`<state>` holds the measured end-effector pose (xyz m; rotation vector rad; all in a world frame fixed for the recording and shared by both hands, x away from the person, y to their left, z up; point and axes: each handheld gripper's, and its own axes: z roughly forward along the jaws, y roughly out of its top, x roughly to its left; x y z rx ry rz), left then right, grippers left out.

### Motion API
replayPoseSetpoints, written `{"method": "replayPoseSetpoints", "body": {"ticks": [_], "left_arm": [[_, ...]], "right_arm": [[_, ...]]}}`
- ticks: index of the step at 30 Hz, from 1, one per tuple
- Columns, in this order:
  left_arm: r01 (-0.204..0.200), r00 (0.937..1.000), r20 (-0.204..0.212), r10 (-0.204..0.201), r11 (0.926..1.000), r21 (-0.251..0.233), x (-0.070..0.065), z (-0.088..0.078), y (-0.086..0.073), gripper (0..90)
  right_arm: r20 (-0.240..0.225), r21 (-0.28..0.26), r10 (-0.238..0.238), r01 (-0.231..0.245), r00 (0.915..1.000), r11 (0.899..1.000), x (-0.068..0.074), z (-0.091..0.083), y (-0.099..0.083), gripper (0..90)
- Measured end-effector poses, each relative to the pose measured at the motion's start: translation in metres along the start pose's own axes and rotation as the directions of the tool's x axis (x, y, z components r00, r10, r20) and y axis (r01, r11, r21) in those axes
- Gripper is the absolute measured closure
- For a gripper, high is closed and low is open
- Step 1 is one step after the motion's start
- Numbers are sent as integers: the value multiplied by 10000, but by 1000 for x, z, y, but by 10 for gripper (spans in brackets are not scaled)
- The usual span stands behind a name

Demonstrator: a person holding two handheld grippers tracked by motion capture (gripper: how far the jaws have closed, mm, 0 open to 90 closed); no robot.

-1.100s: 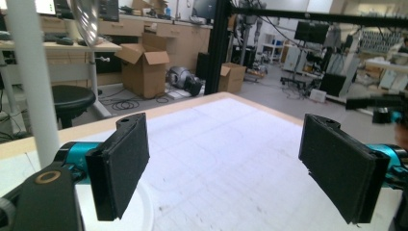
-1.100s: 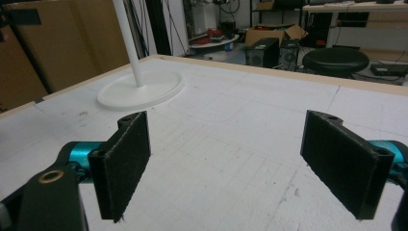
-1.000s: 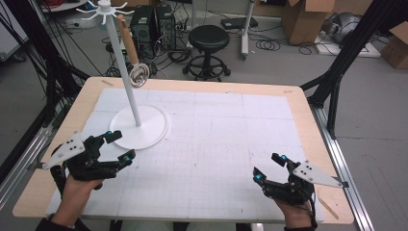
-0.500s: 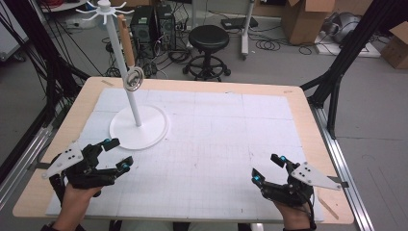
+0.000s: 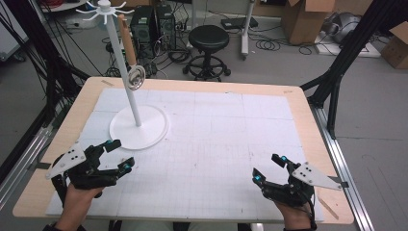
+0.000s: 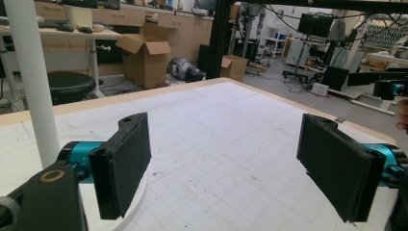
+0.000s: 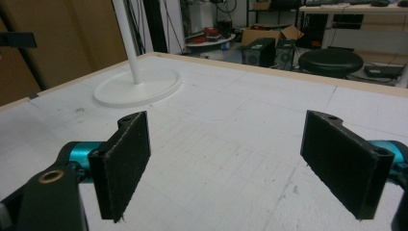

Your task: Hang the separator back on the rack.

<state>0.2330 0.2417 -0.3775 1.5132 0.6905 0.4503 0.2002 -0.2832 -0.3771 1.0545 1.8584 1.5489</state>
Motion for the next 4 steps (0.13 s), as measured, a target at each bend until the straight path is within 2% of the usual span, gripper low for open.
{"method": "replayPoseSetpoints", "body": {"ticks": [4], "left_arm": [[52, 10000, -28, -52, 10000, -18, 1, 0, 0, 196]], "right_arm": [[3, 35, 25, -25, 10000, 10000, 0, 0, 0, 167]]}}
